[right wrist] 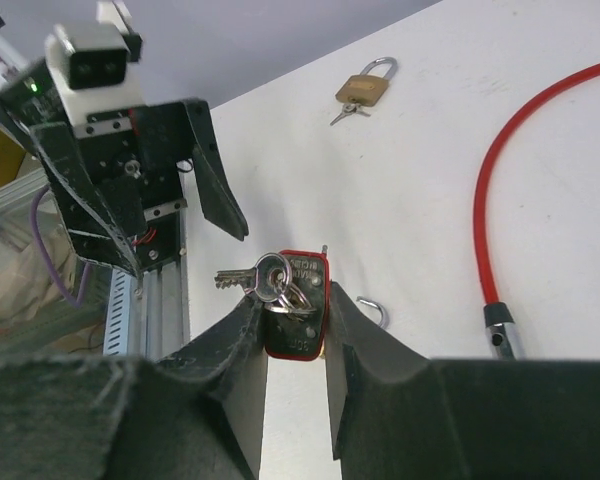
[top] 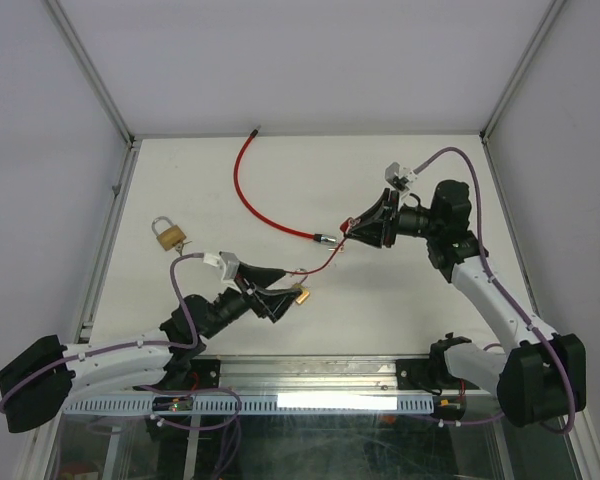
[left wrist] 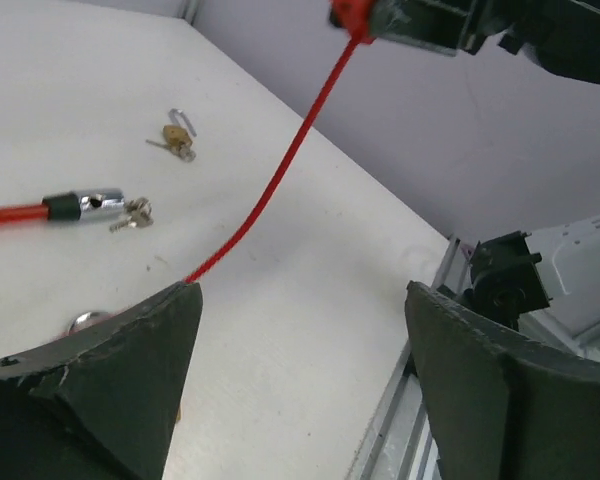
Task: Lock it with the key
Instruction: Lock the lock.
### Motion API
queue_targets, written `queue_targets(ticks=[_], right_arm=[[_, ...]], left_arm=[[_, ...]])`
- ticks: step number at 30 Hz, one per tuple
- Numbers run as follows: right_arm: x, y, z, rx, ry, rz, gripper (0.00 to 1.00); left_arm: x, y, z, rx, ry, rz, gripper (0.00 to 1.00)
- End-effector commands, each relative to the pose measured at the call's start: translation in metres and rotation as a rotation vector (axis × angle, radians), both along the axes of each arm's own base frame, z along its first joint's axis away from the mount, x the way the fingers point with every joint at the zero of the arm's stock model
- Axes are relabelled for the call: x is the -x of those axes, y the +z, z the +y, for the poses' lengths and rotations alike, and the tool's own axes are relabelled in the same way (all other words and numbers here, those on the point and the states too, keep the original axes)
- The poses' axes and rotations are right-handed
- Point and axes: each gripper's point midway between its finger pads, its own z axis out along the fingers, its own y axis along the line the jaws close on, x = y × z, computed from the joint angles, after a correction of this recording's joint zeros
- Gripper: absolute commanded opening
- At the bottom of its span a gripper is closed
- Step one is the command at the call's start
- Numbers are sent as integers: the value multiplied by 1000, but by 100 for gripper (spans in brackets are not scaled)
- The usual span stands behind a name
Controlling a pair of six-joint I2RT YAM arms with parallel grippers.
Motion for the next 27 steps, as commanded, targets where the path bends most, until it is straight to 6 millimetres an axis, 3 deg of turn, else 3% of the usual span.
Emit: queue_targets(ticks=[1,2,4,9,11,15,18,27], right_arm=[[-2,43,-11,-27,-25,-91,0],[-10,46,-13,-18,-66,-124,0],[-13,52,-13,-18,-74,-120,0],[-19,64,-12,-33,-98,-66,0],[-21,66,-11,-44,-99,-81,0],[-23,69,-12,-59,-101,-136,0],[-23,73,-14,-60,-108,-140,0],[-24,71,-18,-70,-121,-183,0]], left_arm=[[-1,22,36,429,72,199,92],[-4,15,43,470,102,245,97],[-12,5,53,526,161,323,99],[-25,12,56,643,205,426,99],[-30,15,51,682,209,482,97],[-43,1,37,671,255,601,81],[-53,-11,25,635,297,676,75],[-67,-21,3,645,311,733,69]])
